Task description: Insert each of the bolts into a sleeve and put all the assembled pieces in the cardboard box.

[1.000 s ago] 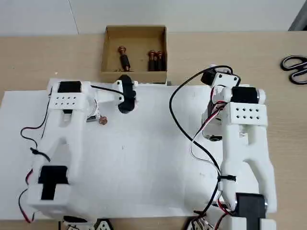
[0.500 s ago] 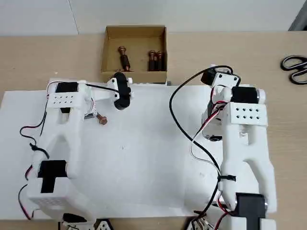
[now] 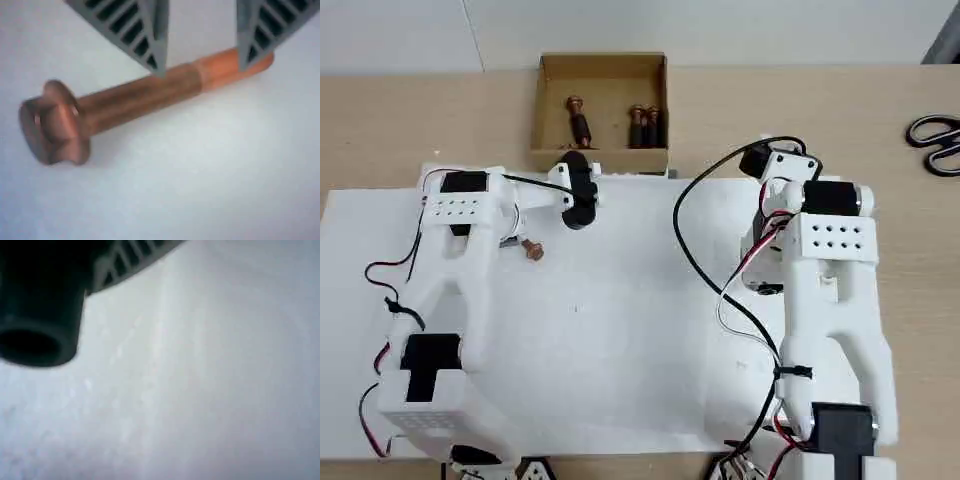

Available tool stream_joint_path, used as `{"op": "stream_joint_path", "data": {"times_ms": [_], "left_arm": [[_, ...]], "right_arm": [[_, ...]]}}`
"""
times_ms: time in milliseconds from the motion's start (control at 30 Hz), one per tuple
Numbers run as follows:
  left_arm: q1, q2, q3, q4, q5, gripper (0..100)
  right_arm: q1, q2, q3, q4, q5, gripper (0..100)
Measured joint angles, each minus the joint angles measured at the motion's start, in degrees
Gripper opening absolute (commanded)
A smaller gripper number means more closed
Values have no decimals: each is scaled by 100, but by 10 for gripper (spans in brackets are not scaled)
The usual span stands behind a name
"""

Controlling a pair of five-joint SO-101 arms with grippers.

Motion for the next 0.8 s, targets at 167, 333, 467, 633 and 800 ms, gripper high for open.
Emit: {"op": "stream_joint_path", "data": {"times_ms": [167,333,467,633,800], "left_arm": [[105,0,0,0,26,90],[141,0,0,-97,123,93],[308,0,0,-378,290,96],[308,0,0,-440,352,212],[308,0,0,-501,1073,276]], "right_arm": [[0,0,0,0,0,4],[0,0,0,0,0,3],[0,0,0,0,0,3],[0,0,0,0,0,3],[0,0,0,0,0,3]]}}
